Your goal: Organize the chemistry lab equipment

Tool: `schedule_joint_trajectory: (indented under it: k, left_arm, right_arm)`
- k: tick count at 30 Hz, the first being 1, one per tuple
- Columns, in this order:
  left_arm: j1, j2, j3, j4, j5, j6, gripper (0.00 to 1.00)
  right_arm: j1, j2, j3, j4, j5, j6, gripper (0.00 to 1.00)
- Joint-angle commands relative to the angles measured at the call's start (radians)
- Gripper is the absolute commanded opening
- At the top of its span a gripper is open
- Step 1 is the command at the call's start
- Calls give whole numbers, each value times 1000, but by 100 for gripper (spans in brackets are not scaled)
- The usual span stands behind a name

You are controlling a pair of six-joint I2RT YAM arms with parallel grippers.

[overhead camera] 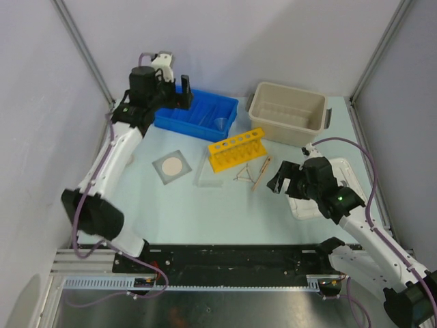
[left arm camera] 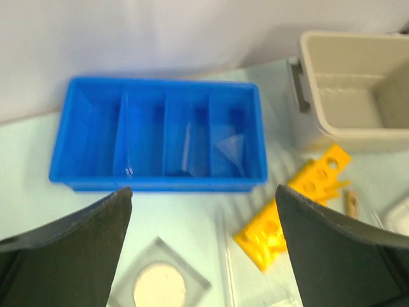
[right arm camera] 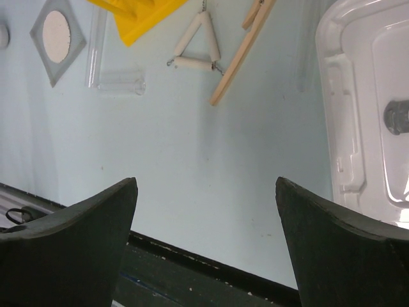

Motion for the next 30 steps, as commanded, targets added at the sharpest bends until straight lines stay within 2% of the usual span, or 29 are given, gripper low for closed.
schedule_joint_trajectory:
  k: [1,7,12,17,24,27,30]
  left_arm:
    - [6,-180,-177,2,91,-142,100]
    - [25,-376,-506,4,311,-162,99]
    - [22,-522,-707,14,303,-187,98]
    - [16,-622,-848,48,254,-208,96]
    - [-8,-683,-912,62,219,-233,94]
    - [-19,-705,-915,64,232,-235,93]
    - [-31,-717,-911,66,238,-232,93]
  right_arm:
    - [-4,-13,41,23,-39,19,94]
    - [-4,6,42,-10,-20,49,94]
    - [-10,24,42,-2,4,82,92]
    - [-32,89,42,98,10,100,90]
    - [-161,256,42,175,60,59,78]
    - [-224,311,42,207,-27,24,69]
    - [-272,311,56,210,-75,2,64]
